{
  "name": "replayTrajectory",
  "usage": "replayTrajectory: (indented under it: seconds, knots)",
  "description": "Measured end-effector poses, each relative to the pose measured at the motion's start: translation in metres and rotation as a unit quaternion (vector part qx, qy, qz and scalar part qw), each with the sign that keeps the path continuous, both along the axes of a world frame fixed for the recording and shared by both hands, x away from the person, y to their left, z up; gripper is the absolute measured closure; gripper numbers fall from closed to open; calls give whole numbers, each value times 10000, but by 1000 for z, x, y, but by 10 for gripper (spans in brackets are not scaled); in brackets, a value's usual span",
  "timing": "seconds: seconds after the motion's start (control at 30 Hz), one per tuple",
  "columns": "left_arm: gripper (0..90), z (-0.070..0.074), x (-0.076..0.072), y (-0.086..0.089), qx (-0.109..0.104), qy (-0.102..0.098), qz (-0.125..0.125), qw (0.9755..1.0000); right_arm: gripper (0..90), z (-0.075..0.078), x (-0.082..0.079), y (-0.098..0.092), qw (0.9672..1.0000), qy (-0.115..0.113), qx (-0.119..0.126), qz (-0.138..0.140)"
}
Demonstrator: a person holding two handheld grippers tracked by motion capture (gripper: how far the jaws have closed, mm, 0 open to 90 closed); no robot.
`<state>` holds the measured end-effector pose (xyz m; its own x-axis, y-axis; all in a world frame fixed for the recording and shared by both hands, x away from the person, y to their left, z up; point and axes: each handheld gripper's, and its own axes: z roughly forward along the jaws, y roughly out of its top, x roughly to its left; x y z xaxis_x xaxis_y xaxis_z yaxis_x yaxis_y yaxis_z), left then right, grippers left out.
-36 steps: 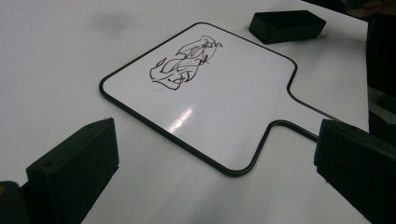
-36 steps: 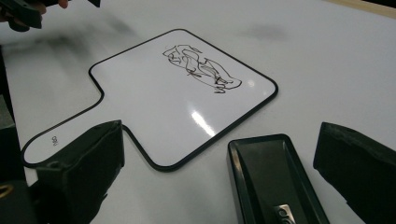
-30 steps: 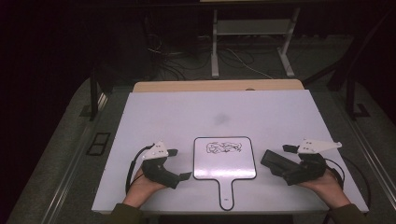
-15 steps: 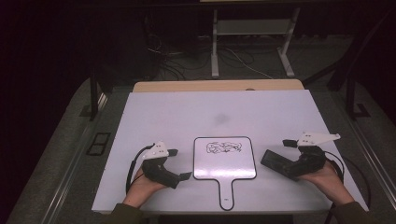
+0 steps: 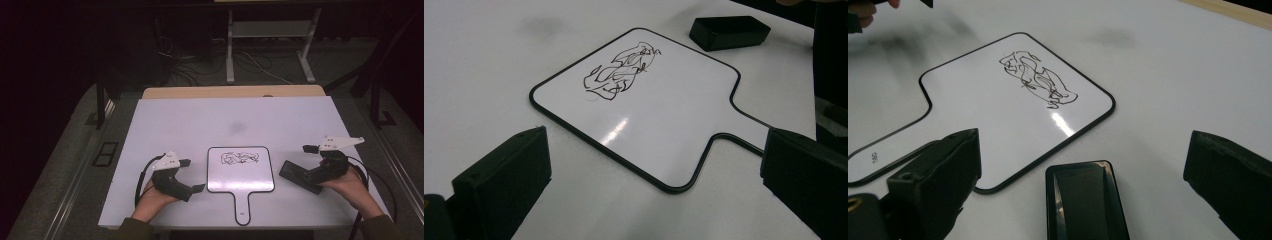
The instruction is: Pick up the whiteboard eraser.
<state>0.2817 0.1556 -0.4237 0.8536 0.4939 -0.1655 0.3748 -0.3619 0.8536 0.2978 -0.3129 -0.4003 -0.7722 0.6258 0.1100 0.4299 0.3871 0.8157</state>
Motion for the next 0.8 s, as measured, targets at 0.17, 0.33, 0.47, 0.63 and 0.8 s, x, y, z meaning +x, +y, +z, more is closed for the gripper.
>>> replayTrajectory:
  seconds: [0.17, 0.33, 0.47, 0.63, 0.8]
  knots:
    - [0, 0, 1, 1, 40, -14, -4, 10000, 8, -2, 0, -4, 9999, 29, -151, -61]
    - [0, 0, 0, 1, 49, 5, -7, 10000, 8, -6, 2, -6, 9991, 162, -377, -141]
    - [0, 0, 0, 1, 51, 11, -19, 10000, 8, -8, 2, -7, 9985, 211, -492, -141]
    - [0, 0, 0, 2, 18, 7, -11, 10000, 8, -11, 2, -6, 9972, 304, -682, -70]
    - [0, 0, 0, 2, 30, -2, -21, 10000, 8, -13, 1, -6, 9964, 370, -767, -21]
